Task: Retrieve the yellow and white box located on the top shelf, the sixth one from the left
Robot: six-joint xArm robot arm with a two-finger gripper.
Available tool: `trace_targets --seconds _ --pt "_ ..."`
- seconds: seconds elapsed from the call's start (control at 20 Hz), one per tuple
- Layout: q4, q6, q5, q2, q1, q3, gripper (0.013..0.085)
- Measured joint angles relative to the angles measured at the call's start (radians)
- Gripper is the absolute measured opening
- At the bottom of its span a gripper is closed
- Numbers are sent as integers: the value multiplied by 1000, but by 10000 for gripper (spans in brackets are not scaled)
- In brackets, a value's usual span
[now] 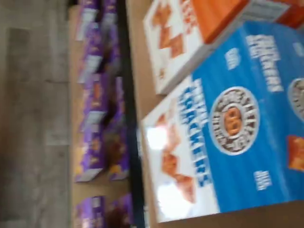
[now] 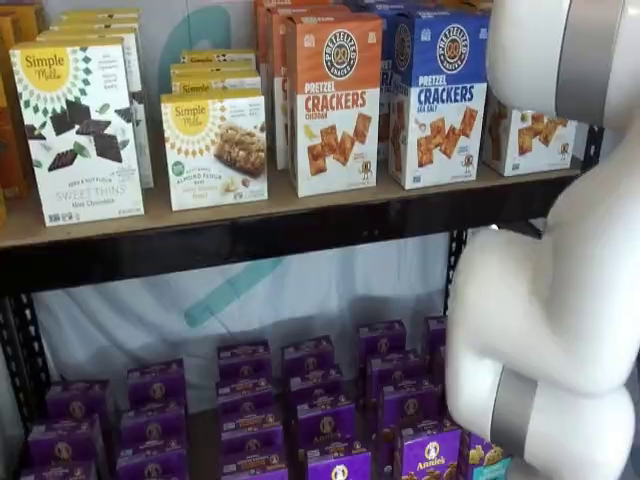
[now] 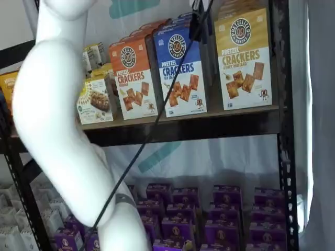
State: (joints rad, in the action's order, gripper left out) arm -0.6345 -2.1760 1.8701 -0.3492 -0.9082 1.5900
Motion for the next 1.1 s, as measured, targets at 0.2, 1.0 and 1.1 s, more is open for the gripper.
trace_targets --seconds 0.2,1.0,1.1 --pt "-11 1 -95 -36 27 -55 850" --pt "85 -14 -317 17 142 -47 850" --pt "89 -20 -331 26 144 -42 850"
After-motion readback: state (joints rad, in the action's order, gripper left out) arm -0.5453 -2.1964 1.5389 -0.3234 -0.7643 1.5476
